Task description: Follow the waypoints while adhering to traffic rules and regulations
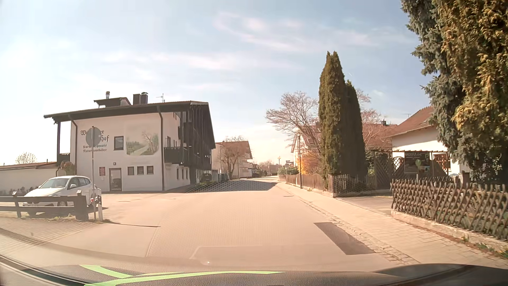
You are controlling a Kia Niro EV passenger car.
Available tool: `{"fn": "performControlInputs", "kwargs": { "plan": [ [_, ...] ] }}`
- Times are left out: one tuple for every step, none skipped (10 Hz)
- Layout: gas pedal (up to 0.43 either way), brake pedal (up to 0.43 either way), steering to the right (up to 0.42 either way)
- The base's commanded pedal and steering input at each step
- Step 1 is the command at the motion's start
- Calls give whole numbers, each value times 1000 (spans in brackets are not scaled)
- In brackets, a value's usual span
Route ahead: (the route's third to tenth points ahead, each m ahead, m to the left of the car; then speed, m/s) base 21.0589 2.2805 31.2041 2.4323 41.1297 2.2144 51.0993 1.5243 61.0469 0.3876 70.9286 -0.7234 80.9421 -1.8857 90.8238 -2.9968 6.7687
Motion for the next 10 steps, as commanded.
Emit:
{"fn": "performControlInputs", "kwargs": {
  "plan": [
    [87, 0, 0],
    [87, 0, 1],
    [87, 0, 1],
    [87, 0, 1],
    [87, 0, 1],
    [87, 0, 0],
    [87, 0, 1],
    [87, 0, 1],
    [87, 0, 1],
    [87, 0, 2]
  ]
}}
